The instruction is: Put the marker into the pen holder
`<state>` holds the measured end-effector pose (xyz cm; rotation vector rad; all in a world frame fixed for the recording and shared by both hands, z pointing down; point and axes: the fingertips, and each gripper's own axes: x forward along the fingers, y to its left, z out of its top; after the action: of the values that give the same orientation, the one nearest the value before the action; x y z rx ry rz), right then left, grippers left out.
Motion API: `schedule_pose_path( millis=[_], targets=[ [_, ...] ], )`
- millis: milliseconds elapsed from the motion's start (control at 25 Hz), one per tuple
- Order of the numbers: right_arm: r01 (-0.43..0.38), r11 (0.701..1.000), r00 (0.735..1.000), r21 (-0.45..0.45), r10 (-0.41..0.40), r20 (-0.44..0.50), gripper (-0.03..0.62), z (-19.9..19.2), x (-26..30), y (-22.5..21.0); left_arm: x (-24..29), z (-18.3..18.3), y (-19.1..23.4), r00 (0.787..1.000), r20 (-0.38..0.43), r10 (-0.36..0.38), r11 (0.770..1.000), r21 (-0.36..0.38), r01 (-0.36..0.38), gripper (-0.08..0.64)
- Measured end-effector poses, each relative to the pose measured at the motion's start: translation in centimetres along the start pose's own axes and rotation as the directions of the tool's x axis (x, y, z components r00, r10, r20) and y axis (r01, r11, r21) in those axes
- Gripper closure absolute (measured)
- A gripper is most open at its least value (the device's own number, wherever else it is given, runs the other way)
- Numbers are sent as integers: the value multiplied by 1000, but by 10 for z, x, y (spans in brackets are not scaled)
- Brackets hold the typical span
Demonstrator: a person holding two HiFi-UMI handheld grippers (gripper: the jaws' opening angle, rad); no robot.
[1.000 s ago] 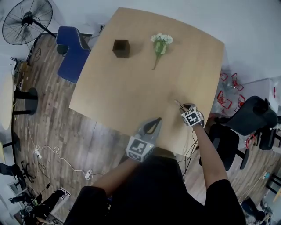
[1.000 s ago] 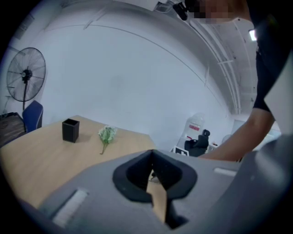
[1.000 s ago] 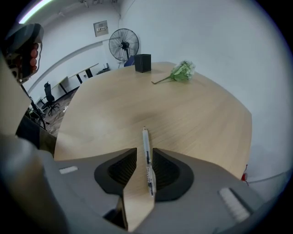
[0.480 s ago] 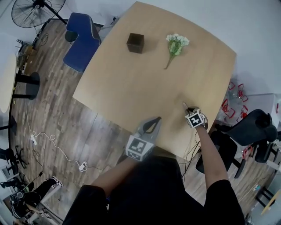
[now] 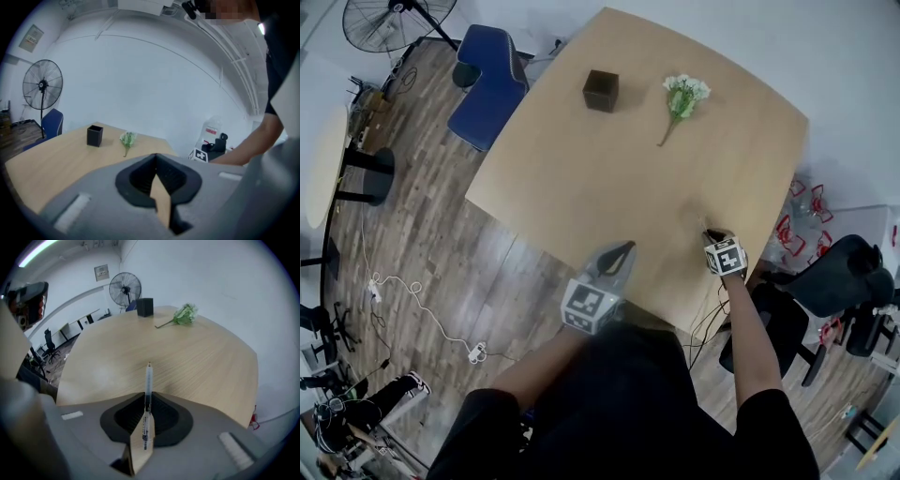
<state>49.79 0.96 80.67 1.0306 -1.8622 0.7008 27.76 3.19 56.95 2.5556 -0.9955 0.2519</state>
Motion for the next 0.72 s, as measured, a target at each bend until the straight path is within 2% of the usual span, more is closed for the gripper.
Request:
schedule_pose_path(
  millis=[160,320,400,560,720],
  targets=[
    [-8,991,986,136,-15,168,546,4,-57,7,-21,9,-17,998,33,61,998,-13,-60,557],
    [-31,974,943,224,-45,329,546,8,-121,18,-41,13,-38,993,60,105,994,-15,-105,557],
    [-53,969,908,243,-54,415,546,14,-153,30,-51,16,-46,989,73,126,992,-12,-125,557],
    [-98,958,818,268,-76,570,546,24,-214,54,-64,28,-62,981,115,159,987,-5,-159,557],
    [-137,954,747,267,-77,661,546,34,-253,78,-72,37,-73,975,143,171,985,4,-173,557]
  ],
)
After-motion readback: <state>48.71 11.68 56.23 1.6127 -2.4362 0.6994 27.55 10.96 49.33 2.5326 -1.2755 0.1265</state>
